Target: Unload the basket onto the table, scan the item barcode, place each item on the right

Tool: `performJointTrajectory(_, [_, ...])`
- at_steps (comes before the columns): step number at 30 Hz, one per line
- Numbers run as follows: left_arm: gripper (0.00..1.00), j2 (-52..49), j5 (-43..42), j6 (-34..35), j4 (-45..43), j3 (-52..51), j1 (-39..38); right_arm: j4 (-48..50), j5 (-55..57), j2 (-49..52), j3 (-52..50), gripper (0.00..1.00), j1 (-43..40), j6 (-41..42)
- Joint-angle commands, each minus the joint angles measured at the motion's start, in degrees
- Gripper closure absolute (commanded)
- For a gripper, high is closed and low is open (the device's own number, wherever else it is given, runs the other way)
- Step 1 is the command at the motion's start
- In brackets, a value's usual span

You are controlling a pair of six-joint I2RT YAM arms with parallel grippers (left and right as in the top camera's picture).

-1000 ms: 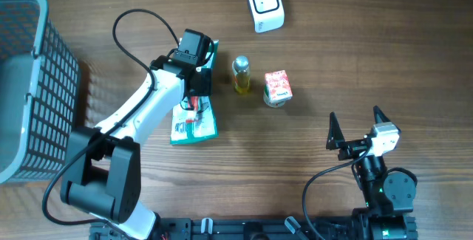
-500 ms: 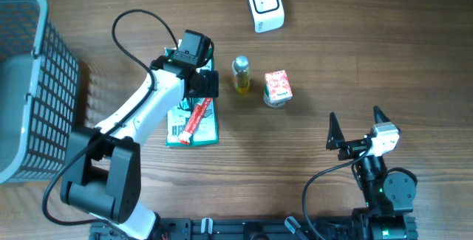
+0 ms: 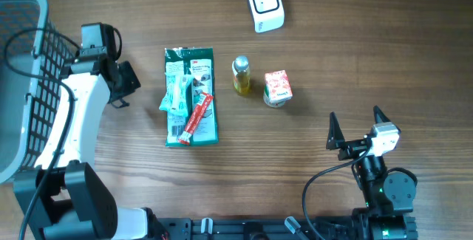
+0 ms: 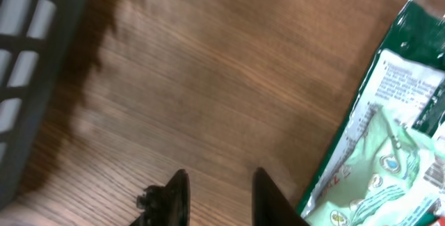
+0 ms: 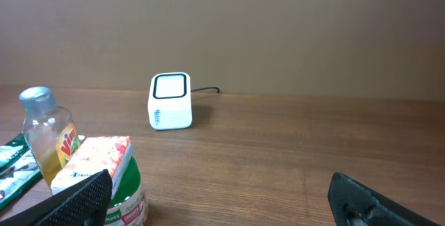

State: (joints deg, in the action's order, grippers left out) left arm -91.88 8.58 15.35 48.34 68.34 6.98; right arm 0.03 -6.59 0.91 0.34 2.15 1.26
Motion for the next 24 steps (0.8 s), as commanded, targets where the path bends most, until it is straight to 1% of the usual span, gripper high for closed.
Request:
performJointTrajectory(1, [0.69, -0.7, -2.6, -0.2, -5.5, -4.7, 0.0, 0.3, 0.1, -0.1, 0.0, 0.0, -0.1, 0.4])
performJointTrajectory(2, [0.65, -0.7, -2.6, -3.1, -7.6, -4.8, 0.1, 0.3, 0.1, -0.1, 0.0, 0.0, -0.1, 0.3])
performJointTrajectory(3, [0.54, -0.7, -2.6, -3.8, -8.4, -4.8, 0.1, 0.3, 0.1, -0.1, 0.0, 0.0, -0.1, 0.3])
performJointTrajectory(4, [0.46, -0.7, -3.0, -4.7, -10.2, -4.8, 0.7, 0.3, 0.1, -0.1, 0.0, 0.0, -0.1, 0.4])
performJointTrajectory(5, [0.45, -0.7, -3.0, -4.7, -11.2, -4.8, 1.5, 0.3, 0.1, -0.1, 0.0, 0.0, -0.1, 0.3])
performJointTrajectory(6, [0.44, -0.7, -5.1, -4.9, -12.5, -4.8, 2.9, 0.3, 0.1, -0.1, 0.0, 0.0, -0.1, 0.3])
performJointTrajectory(7, [0.4, -0.7, -8.1, -5.2, -13.0, -4.8, 4.0, 0.3, 0.1, -0.1, 0.0, 0.0, -0.1, 0.4])
performJointTrajectory(8, [0.17, -0.7, -11.1, -5.1, -12.8, -4.8, 5.6, 0.3, 0.1, -0.1, 0.0, 0.0, -0.1, 0.4])
performJointTrajectory(9, [0.0, -0.7, -11.6, -5.1, -12.0, -4.8, 6.5, 0.3, 0.1, -0.1, 0.0, 0.0, -0.1, 0.3])
performJointTrajectory(24, [0.0, -0.7, -11.6, -5.1, -11.5, -4.8, 7.0, 0.3, 0.1, -0.1, 0.0, 0.0, -0.1, 0.3])
